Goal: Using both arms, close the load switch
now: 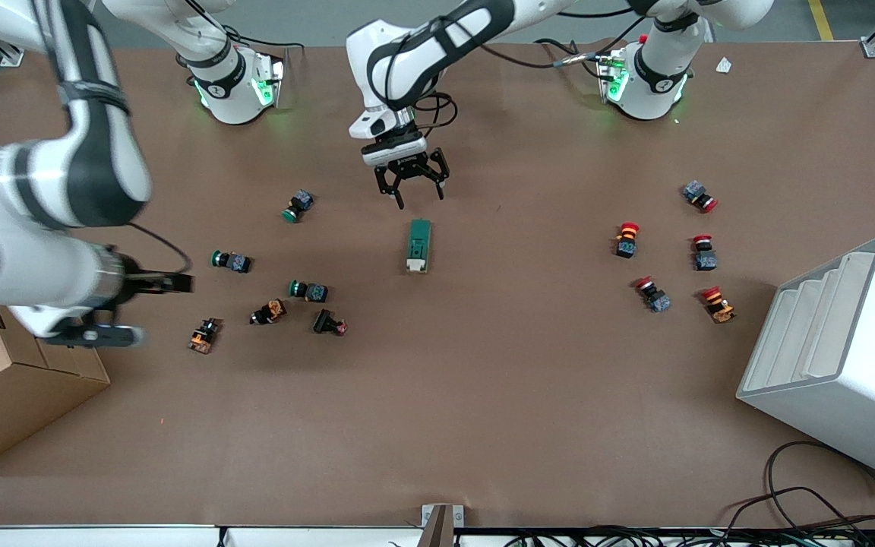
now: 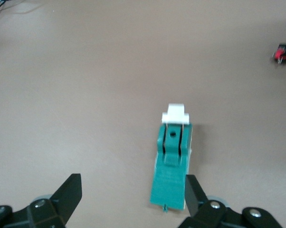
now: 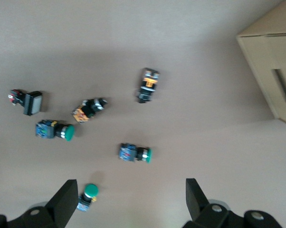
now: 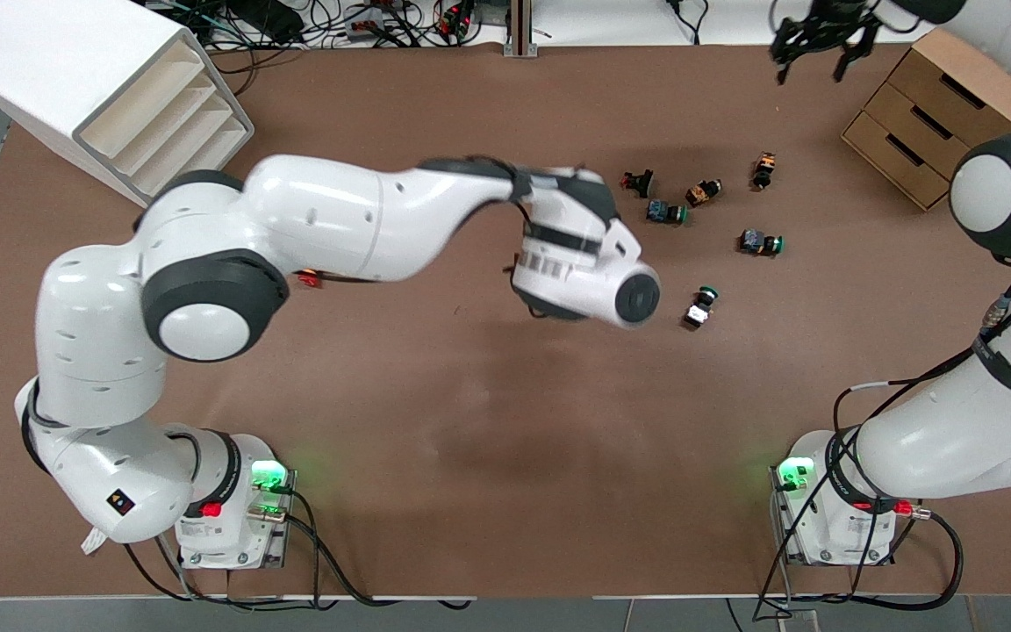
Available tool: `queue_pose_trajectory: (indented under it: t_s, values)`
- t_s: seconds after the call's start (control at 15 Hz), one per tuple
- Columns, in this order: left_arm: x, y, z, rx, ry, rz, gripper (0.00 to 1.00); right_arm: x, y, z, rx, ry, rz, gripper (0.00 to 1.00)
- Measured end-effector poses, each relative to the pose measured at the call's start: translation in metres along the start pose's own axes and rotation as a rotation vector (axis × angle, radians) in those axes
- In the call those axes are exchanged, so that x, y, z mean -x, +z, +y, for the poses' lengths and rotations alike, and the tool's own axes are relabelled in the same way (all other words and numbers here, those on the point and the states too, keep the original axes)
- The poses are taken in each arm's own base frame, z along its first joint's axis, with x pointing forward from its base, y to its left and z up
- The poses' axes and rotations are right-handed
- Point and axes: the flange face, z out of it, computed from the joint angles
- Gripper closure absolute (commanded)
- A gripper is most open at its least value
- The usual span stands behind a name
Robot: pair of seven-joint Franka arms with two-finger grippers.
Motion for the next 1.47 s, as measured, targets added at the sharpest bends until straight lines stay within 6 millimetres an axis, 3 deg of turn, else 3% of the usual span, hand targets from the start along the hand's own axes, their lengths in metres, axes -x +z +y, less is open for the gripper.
queue_pose_trajectory:
  t_s: [0.13, 0.27, 0.53, 0.73, 0.93, 1.2, 1.47]
  values:
    - [-0.069, -0.028, -0.021, 0.032, 0.005, -0.088, 0.01, 0.007, -0.019, 0.042, -0.015, 0.004, -0.018, 0.0]
    - [-0.137, -0.044, -0.05, 0.058, -0.013, -0.145, 0.0, 0.014, -0.033, 0.07, -0.027, 0.023, -0.032, 0.0]
    - [-0.239, -0.052, -0.121, 0.065, -0.037, -0.277, 0.0, 0.021, -0.059, 0.074, -0.028, 0.025, -0.003, 0.0]
    - [-0.304, -0.044, -0.192, 0.108, -0.05, -0.371, 0.0, 0.023, -0.068, 0.075, -0.029, 0.027, 0.013, 0.0]
    - [-0.35, -0.035, -0.264, 0.123, -0.093, -0.412, 0.0, 0.026, -0.067, 0.069, -0.031, 0.016, -0.016, 0.0]
    - [-0.389, -0.023, -0.343, 0.176, -0.124, -0.448, 0.0, 0.028, -0.075, 0.054, -0.032, -0.01, -0.003, 0.0]
    - [-0.42, -0.02, -0.453, 0.207, -0.11, -0.473, 0.0, 0.043, -0.099, 0.049, -0.033, -0.02, 0.034, 0.0]
